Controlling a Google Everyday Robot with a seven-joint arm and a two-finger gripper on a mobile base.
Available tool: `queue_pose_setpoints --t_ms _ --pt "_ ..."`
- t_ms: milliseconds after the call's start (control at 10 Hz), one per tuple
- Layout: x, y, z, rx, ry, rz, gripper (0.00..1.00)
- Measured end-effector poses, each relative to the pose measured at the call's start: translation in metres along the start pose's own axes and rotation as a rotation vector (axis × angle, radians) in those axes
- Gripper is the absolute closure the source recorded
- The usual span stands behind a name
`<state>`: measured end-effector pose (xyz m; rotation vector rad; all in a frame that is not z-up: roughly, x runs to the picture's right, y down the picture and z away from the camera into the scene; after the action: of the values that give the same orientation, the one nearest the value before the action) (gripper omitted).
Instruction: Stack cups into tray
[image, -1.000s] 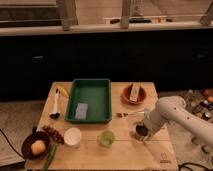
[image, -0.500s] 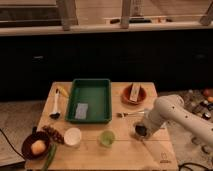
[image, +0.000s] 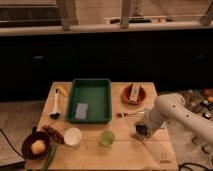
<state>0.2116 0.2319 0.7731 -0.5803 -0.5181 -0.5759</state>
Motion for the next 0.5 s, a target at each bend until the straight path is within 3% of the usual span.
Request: queue_pose_setpoints --t_ms 500 --pt "-0.004 -0.0083 -0.0127 0.0 -0.02 -0.042 1.0"
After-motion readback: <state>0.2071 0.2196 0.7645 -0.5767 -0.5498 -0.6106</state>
